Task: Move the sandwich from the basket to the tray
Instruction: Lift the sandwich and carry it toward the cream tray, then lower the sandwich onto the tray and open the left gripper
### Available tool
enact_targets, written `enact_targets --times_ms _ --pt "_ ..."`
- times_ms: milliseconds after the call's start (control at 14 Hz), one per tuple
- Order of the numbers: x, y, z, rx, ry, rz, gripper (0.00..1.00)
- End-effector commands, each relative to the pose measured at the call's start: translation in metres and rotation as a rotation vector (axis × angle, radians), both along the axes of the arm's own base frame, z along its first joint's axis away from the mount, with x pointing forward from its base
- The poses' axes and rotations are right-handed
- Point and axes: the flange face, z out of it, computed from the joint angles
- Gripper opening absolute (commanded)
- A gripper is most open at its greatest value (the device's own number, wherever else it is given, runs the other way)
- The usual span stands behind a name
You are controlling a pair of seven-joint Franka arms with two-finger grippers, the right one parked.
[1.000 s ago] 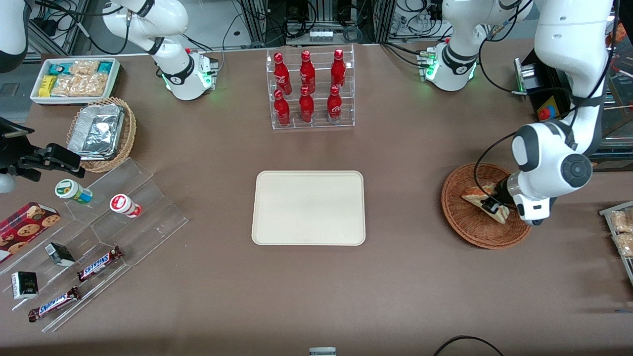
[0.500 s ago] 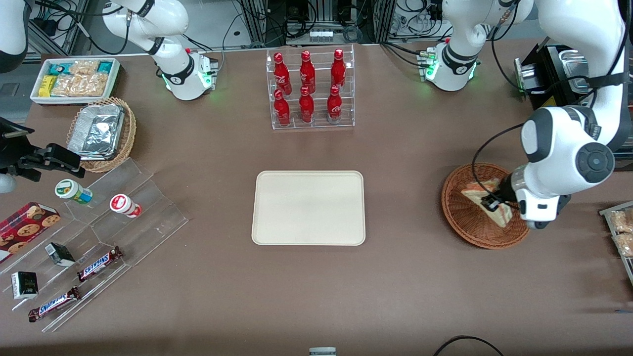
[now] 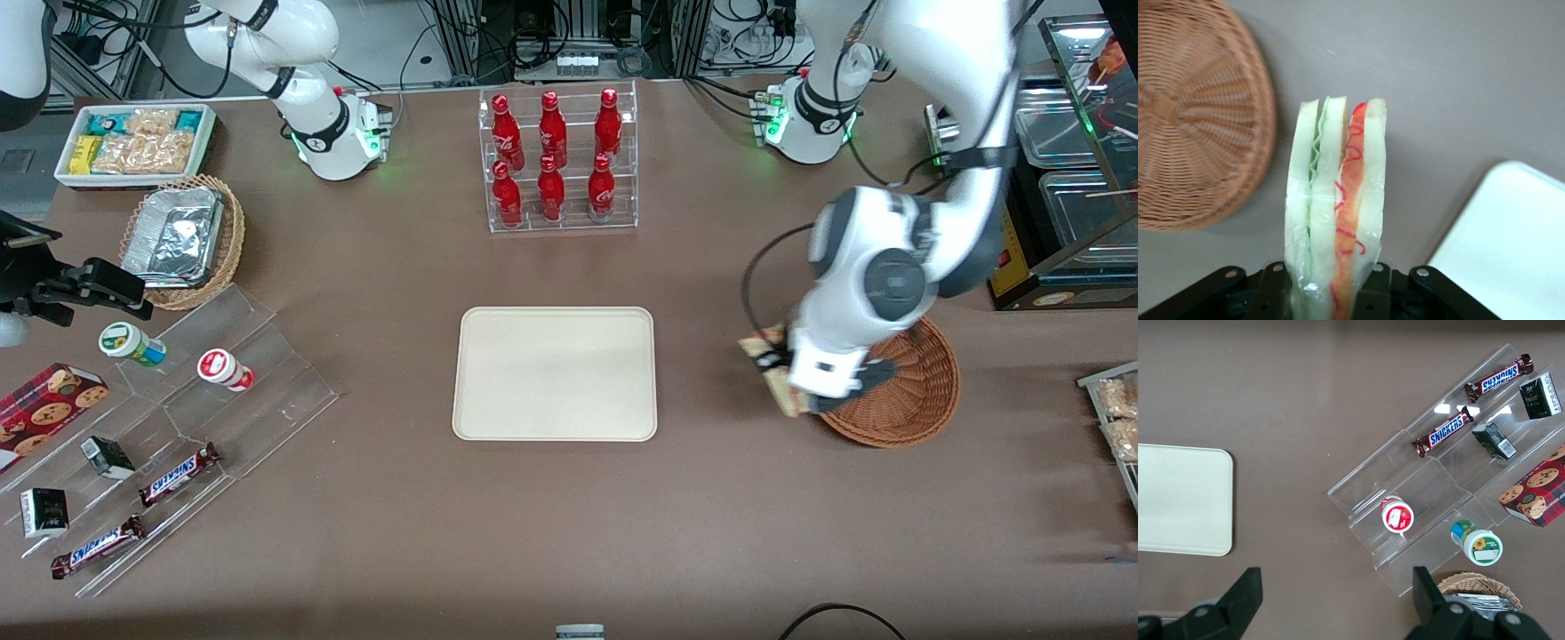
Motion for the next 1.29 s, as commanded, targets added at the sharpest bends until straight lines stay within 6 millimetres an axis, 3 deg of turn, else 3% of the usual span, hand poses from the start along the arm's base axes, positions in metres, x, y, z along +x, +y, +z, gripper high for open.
enact_targets --times_ms 0,143,357,500,786,1214 --pt "-0.011 -0.052 -0.011 0.015 -0.003 -0.153 0.28" --pt "-0.022 -0.09 -0.023 -0.003 -0.044 -0.212 0.28" --pt "-0.043 -0.162 -0.056 -0.011 -0.089 -0.314 0.28" --pt "-0.048 -0.191 -0.077 -0.008 -0.083 -0.342 0.28" --pt "-0.063 -0.214 -0.112 0.0 -0.044 -0.38 0.29" --pt "-0.059 -0.217 -0.136 -0.048 -0.059 -0.348 0.3"
